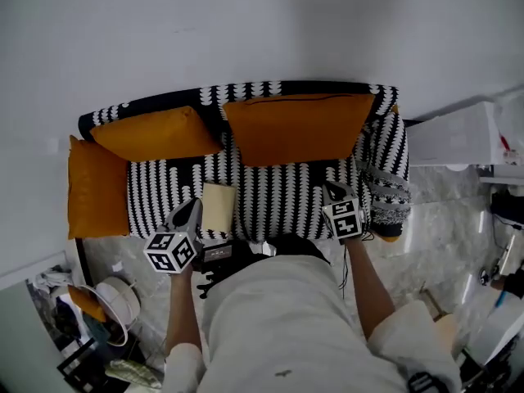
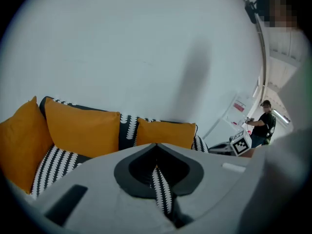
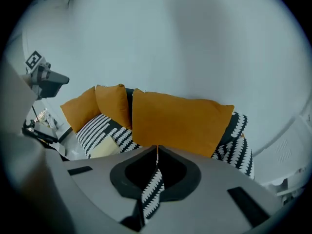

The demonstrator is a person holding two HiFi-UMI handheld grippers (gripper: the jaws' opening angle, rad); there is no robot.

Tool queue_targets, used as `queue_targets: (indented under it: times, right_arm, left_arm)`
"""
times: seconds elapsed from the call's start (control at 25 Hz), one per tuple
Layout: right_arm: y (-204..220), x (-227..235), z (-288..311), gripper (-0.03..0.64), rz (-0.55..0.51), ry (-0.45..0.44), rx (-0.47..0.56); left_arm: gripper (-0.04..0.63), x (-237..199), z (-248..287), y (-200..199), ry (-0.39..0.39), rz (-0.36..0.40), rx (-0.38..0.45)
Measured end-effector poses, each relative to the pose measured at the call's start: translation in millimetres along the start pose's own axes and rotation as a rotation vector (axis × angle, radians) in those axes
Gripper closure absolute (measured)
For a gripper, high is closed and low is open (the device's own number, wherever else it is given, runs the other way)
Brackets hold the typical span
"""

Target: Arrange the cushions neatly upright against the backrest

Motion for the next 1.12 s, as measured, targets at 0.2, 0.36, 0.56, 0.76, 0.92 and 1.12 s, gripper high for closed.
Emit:
queue_targets:
  times: [0.2,0.36,0.56,0.76,0.92,1.12]
  right_arm:
    - [0.1,-39.9,-22.1,0.607,0.052,-0.045,0.014]
    - [-17.2,-86.0,-35.2,0.607,0.114,-0.082,0.073]
    - [-57.9,-155.0,-62.0,0.607,0.186,-0.144,0.180]
    - [-92.6,-237.6,-86.0,0.608,0.172,-0.238,0.255]
    - [-109.6,-294.4,-107.5,0.609,0.205,-0.284,0.324]
    - [-125.1,-349.8,-123.8,0.609,0.199,-0.288,0.383]
  left_arm:
    - [0.583,-3.4,-14.8,-10.2,0.082,0.023,0.035]
    - [0.583,-18.0,-43.5,-9.3,0.117,0.051,0.074]
    - [0.583,-38.9,-90.9,-6.1,0.184,-0.014,0.146]
    - [0.583,-58.1,-129.0,2.3,0.274,0.004,0.158]
    - [0.583,-73.6,-159.5,2.3,0.346,0.030,0.176]
    - [0.583,-95.7,-181.9,6.7,0.425,0.036,0.187]
Point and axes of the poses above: the fingertips, and each gripper's own axes: z forward along the fingers, x to its right, y out of its underside, the point moved 3 cm from there along -z, backward along the fingers, and after that the axes turned 4 degrees about y, right-handed, at the moved point
